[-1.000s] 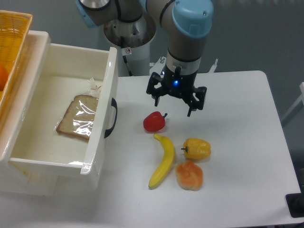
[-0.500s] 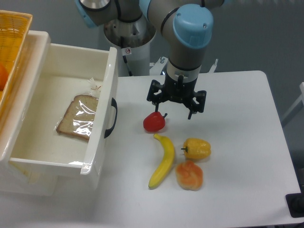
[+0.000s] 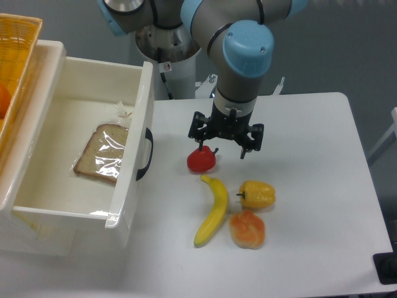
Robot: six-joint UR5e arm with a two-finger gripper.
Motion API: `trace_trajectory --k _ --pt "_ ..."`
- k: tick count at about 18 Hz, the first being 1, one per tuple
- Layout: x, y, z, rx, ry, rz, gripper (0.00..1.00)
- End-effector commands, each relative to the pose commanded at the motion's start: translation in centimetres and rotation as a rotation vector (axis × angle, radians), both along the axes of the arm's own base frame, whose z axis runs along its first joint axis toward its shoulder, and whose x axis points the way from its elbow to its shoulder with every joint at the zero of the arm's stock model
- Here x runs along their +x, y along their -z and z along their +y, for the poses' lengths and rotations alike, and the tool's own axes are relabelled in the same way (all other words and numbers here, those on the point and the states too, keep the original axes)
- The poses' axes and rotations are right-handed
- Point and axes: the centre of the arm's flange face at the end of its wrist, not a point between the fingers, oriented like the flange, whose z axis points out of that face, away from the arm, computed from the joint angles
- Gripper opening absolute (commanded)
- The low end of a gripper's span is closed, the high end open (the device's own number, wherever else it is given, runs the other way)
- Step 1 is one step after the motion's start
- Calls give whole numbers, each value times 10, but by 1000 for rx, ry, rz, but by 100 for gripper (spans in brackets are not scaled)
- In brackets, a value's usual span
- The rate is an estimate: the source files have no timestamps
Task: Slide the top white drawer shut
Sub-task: 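Lower the open gripper toward the table beside the red apple, then move the gripper to the front face of the open white drawer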
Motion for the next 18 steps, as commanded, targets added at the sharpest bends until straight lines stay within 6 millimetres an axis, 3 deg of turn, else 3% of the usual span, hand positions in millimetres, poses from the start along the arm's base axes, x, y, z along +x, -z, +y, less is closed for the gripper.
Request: trace_trajectory --k 10,18 --pt "24 61 41 -85 2 -81 100" --pt "30 79 50 -100 20 -109 100"
